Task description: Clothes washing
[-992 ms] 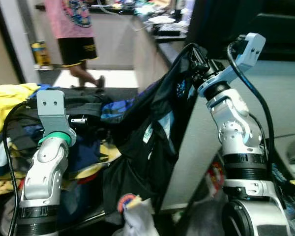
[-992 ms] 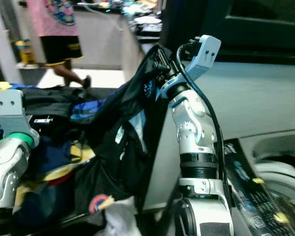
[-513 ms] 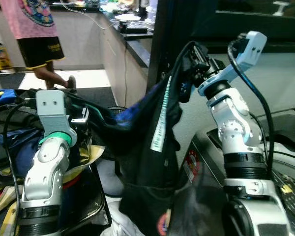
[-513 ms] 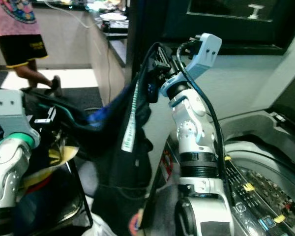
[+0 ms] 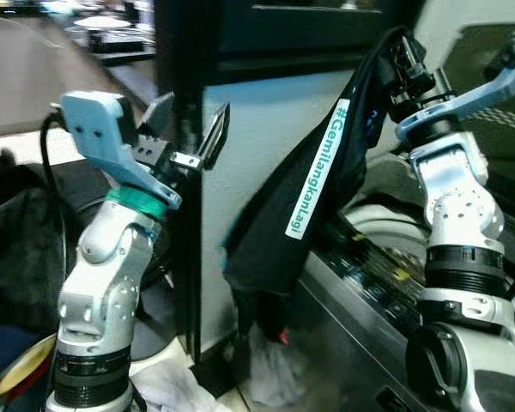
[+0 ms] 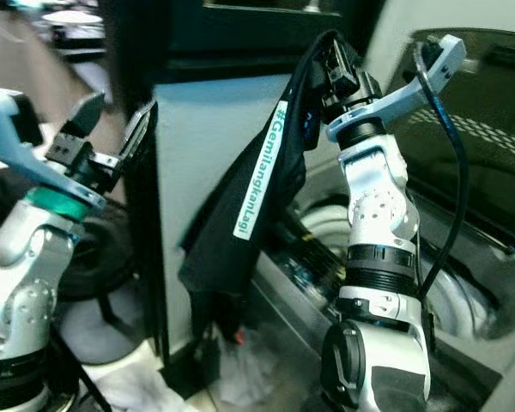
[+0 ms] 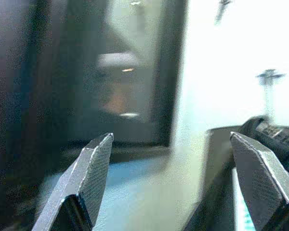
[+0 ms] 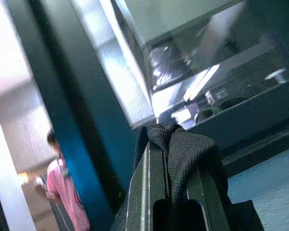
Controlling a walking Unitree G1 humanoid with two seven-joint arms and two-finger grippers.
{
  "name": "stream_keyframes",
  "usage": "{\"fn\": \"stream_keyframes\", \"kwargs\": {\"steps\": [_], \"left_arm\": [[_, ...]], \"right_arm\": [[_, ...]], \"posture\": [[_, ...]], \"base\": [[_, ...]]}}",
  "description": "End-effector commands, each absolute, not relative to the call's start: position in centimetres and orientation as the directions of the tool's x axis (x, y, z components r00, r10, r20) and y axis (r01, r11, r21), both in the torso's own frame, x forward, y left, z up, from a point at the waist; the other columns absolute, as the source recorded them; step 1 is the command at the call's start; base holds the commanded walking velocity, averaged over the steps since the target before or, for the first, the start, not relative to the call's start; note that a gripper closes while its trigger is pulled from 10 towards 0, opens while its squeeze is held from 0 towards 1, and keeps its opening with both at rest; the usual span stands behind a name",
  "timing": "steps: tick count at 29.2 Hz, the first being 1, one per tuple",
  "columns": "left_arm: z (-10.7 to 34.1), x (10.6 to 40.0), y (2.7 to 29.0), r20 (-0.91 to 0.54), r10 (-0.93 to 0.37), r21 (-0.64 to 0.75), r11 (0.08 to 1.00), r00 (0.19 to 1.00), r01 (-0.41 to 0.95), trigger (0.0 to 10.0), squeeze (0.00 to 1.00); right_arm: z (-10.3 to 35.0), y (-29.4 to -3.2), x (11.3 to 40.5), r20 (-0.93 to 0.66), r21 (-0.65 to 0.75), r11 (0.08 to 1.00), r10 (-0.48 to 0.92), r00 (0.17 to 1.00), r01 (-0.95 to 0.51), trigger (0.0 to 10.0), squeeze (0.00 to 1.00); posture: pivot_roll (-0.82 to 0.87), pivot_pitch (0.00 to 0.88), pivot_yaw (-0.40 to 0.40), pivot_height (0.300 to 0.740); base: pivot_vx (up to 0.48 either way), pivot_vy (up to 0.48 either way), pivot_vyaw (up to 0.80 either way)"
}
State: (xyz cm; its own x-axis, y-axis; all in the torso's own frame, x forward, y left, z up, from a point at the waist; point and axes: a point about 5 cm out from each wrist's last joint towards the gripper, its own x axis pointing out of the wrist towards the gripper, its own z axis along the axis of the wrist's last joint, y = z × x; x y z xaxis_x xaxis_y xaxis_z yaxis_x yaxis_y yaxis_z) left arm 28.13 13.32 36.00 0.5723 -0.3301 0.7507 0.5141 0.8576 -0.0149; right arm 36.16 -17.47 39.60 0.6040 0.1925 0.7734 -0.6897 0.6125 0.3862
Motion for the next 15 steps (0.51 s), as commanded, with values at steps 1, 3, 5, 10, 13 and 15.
{"fn": "stream_keyframes", "kwargs": {"steps": [1,3,5,10,13,15], "left_arm": [[36.5,27.7,12.8,0.762,-0.358,0.007,0.838,0.54,0.546,10.0,0.0],[36.4,28.1,13.4,0.744,-0.319,-0.01,0.873,0.587,0.487,10.0,0.0],[36.0,28.9,14.1,0.703,-0.278,-0.004,0.919,0.655,0.393,10.0,0.0],[34.3,31.2,17.3,0.574,-0.109,0.069,0.994,0.811,0.084,10.0,0.0],[34.4,31.2,18.4,0.557,-0.069,0.119,0.993,0.828,0.002,10.0,0.0],[34.8,31.2,19.9,0.555,0.015,0.143,0.983,0.831,-0.113,10.0,0.0]], "right_arm": [[41.3,-18.9,35.2,0.83,0.37,0.585,0.142,0.54,-0.722,10.0,0.0],[41.6,-19.3,35.1,0.835,0.358,0.592,0.143,0.532,-0.722,10.0,0.0],[41.5,-19.2,35.2,0.823,0.348,0.614,0.162,0.545,-0.708,10.0,0.0],[39.9,-16.6,35.8,0.744,0.25,0.728,0.279,0.608,-0.639,10.0,0.0],[38.7,-15.0,36.1,0.694,0.193,0.773,0.327,0.641,-0.604,10.0,0.0],[38.0,-13.8,36.2,0.668,0.166,0.784,0.356,0.653,-0.598,10.0,0.0]], "posture": [[0.01,0.014,-0.032,0.74],[0.01,0.014,-0.032,0.74],[0.02,0.009,-0.033,0.74],[0.02,0.008,-0.036,0.74],[0.03,0.006,-0.038,0.74],[0.03,0.005,-0.039,0.74]], "base": [[0.0,0.0,-0.8],[0.0,0.0,-0.8],[0.0,0.0,-0.8],[0.0,0.0,-0.8],[0.0,0.0,-0.8],[0.0,0.0,-0.8]]}}
